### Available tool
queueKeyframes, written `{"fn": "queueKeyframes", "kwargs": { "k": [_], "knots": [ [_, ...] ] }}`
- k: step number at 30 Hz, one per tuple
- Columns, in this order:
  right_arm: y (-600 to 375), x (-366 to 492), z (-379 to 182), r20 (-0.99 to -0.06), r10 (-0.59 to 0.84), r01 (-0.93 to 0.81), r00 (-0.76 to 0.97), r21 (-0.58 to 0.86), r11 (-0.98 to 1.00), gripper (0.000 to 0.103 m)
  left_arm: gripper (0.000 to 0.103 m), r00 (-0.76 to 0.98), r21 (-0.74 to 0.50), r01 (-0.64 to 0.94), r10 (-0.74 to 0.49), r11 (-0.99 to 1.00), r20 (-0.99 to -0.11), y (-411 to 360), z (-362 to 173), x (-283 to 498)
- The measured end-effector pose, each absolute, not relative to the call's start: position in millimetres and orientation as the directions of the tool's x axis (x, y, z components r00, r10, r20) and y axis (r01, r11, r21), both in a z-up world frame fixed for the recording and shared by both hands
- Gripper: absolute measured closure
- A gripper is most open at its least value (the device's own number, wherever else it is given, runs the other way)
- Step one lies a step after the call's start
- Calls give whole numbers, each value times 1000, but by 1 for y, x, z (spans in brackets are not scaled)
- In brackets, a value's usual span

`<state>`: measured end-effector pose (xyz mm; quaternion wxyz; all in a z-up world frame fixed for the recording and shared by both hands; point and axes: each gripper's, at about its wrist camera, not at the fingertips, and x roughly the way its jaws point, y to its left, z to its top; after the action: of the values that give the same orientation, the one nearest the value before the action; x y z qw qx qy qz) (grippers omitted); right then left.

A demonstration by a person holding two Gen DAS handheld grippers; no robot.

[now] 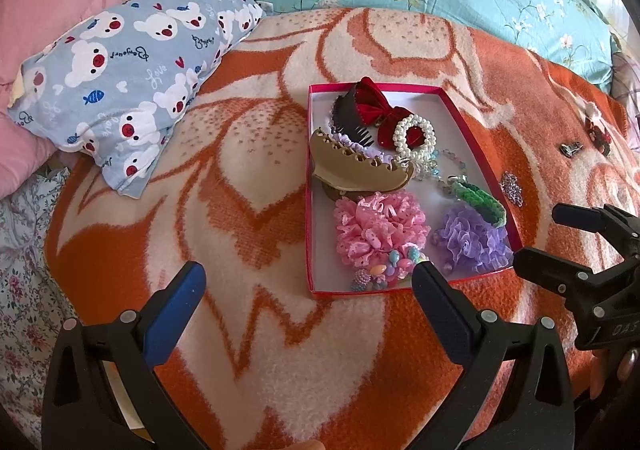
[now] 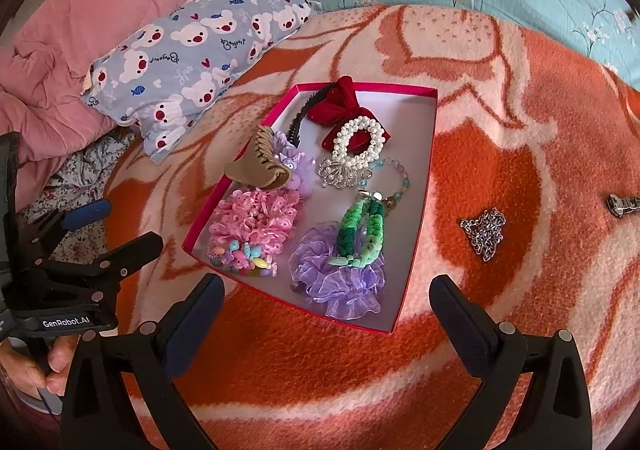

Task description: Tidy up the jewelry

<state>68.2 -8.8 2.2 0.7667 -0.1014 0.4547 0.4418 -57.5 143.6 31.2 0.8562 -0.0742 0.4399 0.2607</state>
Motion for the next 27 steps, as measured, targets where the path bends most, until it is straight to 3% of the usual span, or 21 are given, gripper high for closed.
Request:
{"fn": "queueKeyframes", "kwargs": {
  "k": [27],
  "knots": [
    [-11, 63, 8, -777, 597, -775, 202, 246, 582, 0, 0, 497, 98, -518, 392, 850, -774, 139, 37, -62]
  ]
}}
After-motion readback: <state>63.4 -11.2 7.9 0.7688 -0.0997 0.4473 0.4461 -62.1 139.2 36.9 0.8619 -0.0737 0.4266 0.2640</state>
